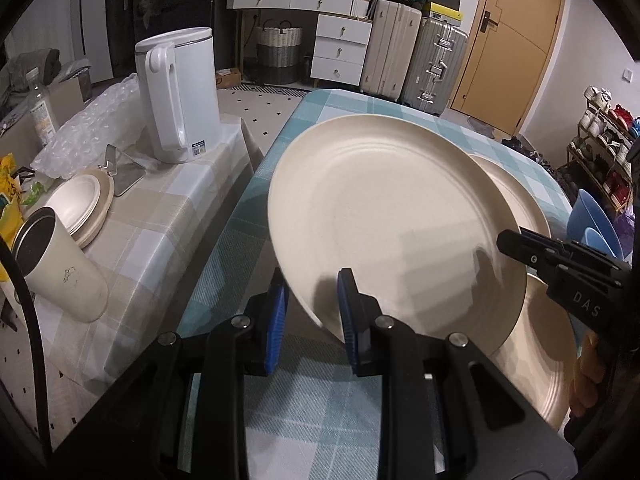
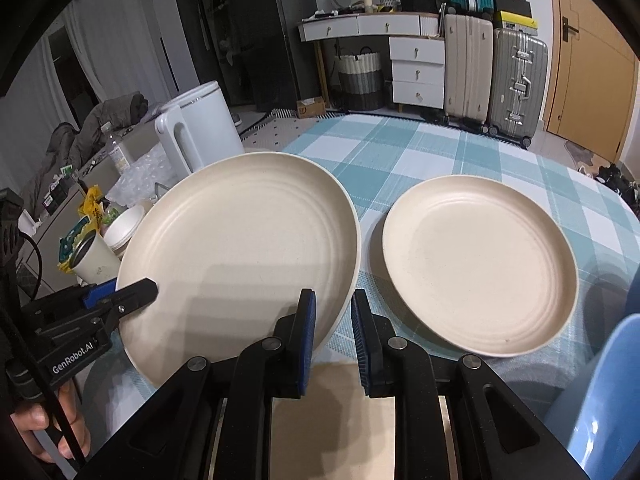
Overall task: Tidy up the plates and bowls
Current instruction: 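Lift the cream plate with both grippers and carry it over another plate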
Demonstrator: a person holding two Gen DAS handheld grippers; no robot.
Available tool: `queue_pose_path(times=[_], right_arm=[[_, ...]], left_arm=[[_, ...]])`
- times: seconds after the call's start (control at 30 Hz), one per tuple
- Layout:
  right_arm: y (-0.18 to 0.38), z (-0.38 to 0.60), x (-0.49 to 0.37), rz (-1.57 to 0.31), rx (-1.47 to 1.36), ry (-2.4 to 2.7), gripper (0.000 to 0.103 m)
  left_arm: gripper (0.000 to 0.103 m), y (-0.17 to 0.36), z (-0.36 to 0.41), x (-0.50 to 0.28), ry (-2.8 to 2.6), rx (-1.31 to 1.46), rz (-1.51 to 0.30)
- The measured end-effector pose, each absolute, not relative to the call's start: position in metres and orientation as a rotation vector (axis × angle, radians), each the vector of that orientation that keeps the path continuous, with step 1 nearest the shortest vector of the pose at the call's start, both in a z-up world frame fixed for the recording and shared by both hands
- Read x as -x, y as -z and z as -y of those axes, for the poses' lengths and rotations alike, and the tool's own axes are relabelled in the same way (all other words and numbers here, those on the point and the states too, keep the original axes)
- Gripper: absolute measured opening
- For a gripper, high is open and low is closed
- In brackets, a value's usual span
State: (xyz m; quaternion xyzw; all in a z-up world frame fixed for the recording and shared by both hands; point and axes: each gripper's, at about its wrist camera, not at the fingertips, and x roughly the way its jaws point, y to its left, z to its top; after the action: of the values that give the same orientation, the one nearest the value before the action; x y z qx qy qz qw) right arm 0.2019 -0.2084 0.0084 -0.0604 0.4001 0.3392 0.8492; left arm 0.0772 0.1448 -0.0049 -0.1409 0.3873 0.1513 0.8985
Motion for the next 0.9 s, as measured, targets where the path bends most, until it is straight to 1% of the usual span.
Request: queue_pose_path(times=[0.37,0.9], right_arm=[[-0.025,0.24,-0.171,-0.807,0.103,-0.701,0.019],[-0.037,0.288,-0.121,-0.765,0.079,-0.642,0.019]], left_arm=[[0.021,-0.012,-0.109,-0.048,-0.304,0.259,-0.775],[0.021,-0.021,-0.057,-0.011,-0.237,0.207,-0.753]])
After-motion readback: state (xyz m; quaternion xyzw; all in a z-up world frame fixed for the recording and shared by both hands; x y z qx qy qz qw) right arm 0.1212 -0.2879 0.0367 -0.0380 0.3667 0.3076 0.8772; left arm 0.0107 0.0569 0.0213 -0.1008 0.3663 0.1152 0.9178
